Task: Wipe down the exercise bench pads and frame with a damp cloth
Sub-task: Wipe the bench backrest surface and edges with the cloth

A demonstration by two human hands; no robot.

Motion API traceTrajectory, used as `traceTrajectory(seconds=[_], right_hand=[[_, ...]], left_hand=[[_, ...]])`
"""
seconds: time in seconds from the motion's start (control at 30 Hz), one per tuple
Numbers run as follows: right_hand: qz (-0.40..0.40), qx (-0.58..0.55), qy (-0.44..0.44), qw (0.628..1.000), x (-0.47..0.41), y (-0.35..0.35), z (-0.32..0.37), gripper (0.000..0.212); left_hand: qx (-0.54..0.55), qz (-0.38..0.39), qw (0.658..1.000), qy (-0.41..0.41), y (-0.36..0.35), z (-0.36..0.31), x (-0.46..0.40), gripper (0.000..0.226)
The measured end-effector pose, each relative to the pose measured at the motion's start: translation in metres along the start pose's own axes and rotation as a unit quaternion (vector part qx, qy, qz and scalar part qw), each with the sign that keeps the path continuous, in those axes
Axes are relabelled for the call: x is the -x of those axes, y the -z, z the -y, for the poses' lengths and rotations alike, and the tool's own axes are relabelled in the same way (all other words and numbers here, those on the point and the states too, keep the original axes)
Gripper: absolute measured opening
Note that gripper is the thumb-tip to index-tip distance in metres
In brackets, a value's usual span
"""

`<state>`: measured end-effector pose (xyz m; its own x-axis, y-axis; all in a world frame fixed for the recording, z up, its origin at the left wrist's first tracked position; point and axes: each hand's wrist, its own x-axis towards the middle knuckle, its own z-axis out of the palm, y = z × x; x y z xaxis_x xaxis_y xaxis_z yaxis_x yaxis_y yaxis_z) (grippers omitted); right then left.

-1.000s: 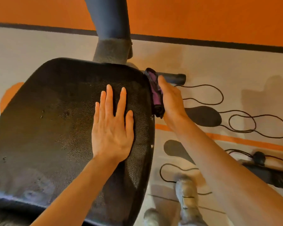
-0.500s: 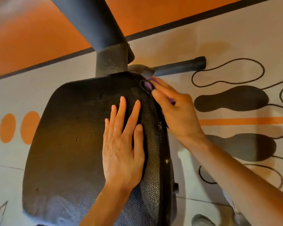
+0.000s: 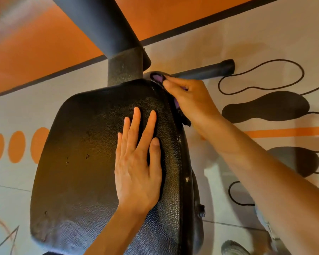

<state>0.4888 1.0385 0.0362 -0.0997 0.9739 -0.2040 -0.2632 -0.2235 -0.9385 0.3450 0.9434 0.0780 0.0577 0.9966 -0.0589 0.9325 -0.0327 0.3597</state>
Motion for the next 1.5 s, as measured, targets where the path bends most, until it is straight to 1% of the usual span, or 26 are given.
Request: traceTrajectory(seconds=[0.03,0.1,0.17,0.2,0.27,0.33,0.4,0.47,0.5,0.57,0.63,0.7,0.8,0.87,0.97,1.03,1.1,1.17,1.23,1.37,1.43,1.5], right_hand=[[0.003,-0.023,-0.011,1.0,0.009,0.0,-0.002,0.023],[-0.021,-0.079,-0.029,0.996,0.054,0.001,-0.008,0.025],[-0.046,-0.135,-0.027,0.989,0.1,-0.007,-0.004,0.03],[-0.063,-0.13,-0.031,0.989,0.101,-0.008,-0.006,0.031],[-0.076,-0.091,-0.054,0.991,0.068,-0.005,-0.015,0.027],[-0.036,-0.08,-0.045,0.995,0.044,0.003,-0.014,0.024],[-0.029,-0.095,-0.029,0.995,0.06,0.002,-0.016,0.027],[-0.065,-0.129,-0.049,0.988,0.1,-0.008,-0.013,0.033],[-0.077,-0.145,-0.034,0.986,0.122,-0.014,-0.009,0.035],[-0.099,-0.119,-0.024,0.988,0.117,-0.015,-0.009,0.037],[-0.096,-0.051,-0.023,0.994,0.085,-0.014,-0.006,0.032],[-0.094,-0.04,-0.011,0.995,0.074,-0.019,-0.006,0.03],[-0.129,-0.053,-0.001,0.99,0.136,-0.03,-0.011,0.035],[-0.143,-0.012,0.025,0.989,0.161,-0.037,-0.008,0.036],[-0.138,0.072,0.057,0.986,0.111,-0.033,-0.005,0.033],[-0.124,0.094,0.054,0.986,0.084,-0.031,-0.003,0.03],[-0.128,0.098,0.042,0.986,0.107,-0.034,-0.005,0.033],[-0.119,0.123,0.065,0.983,0.156,-0.038,-0.005,0.036],[-0.111,0.163,0.094,0.976,0.163,-0.035,-0.011,0.035],[-0.129,0.178,0.096,0.971,0.093,-0.03,-0.007,0.031],[-0.137,0.17,0.085,0.972,0.108,-0.034,-0.009,0.033],[-0.123,0.162,0.082,0.976,0.148,-0.037,-0.011,0.034]], left_hand=[[0.0,0.0,1.0,-0.001,0.0,0.0,0.0,0.048],[0.002,-0.002,1.0,-0.001,0.0,0.0,0.0,0.048],[0.005,-0.005,1.0,-0.001,0.0,0.0,0.0,0.048],[0.009,-0.006,1.0,-0.001,0.0,0.0,0.0,0.048],[0.012,-0.003,1.0,-0.002,0.0,0.0,0.0,0.048],[0.013,-0.003,1.0,-0.004,-0.001,0.002,0.0,0.048],[0.012,-0.005,1.0,-0.005,-0.001,0.003,0.0,0.048],[0.013,-0.006,1.0,-0.004,-0.001,0.002,0.0,0.049],[0.014,-0.006,1.0,-0.003,0.0,0.002,0.0,0.049],[0.016,-0.004,1.0,-0.004,0.001,0.002,0.0,0.049],[0.01,-0.001,1.0,-0.005,0.0,0.002,0.0,0.049],[0.005,-0.003,1.0,-0.004,0.0,0.003,0.0,0.048],[0.007,-0.003,1.0,-0.008,0.0,0.003,-0.001,0.049],[0.006,-0.004,1.0,-0.007,0.0,0.003,-0.001,0.049],[-0.001,-0.003,1.0,-0.006,0.0,0.001,-0.001,0.049],[-0.004,-0.003,1.0,-0.008,0.0,0.002,-0.001,0.05],[0.002,0.0,1.0,-0.01,0.0,0.002,-0.001,0.05],[0.008,-0.001,1.0,-0.012,0.001,0.002,0.0,0.049],[0.007,-0.005,1.0,-0.014,0.001,0.002,-0.001,0.049],[0.005,-0.003,1.0,-0.013,0.001,0.002,-0.001,0.048],[0.007,-0.002,1.0,-0.012,0.001,0.002,-0.001,0.048],[0.008,-0.006,1.0,-0.013,0.001,0.001,-0.001,0.048]])
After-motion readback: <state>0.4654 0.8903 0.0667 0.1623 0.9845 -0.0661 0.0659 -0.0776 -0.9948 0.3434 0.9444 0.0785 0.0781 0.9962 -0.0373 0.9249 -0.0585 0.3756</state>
